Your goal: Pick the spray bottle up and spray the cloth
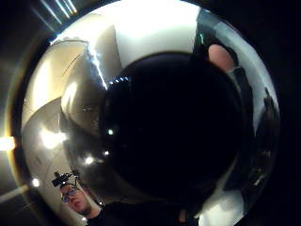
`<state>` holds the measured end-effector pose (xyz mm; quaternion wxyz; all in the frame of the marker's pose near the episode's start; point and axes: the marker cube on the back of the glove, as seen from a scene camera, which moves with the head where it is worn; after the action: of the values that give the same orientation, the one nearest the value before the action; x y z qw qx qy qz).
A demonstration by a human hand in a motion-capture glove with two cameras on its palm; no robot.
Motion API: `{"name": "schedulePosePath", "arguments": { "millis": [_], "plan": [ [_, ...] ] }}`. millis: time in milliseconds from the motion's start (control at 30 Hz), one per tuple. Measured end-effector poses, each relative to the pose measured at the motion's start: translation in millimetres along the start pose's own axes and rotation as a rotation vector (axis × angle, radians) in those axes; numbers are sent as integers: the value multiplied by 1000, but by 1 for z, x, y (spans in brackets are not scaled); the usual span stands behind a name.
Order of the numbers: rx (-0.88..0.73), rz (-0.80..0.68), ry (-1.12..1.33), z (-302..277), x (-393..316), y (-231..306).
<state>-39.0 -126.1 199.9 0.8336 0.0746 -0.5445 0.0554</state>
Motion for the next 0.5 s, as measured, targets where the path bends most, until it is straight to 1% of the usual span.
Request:
{"name": "schedulePosePath", "arguments": {
  "millis": [167, 367, 500],
  "plan": [
    [-29, -36, 6, 0, -5, 3],
    [-58, -141, -36, -6, -29, 22],
    [-51, -179, -44, -11, -37, 27]
  ]
}}
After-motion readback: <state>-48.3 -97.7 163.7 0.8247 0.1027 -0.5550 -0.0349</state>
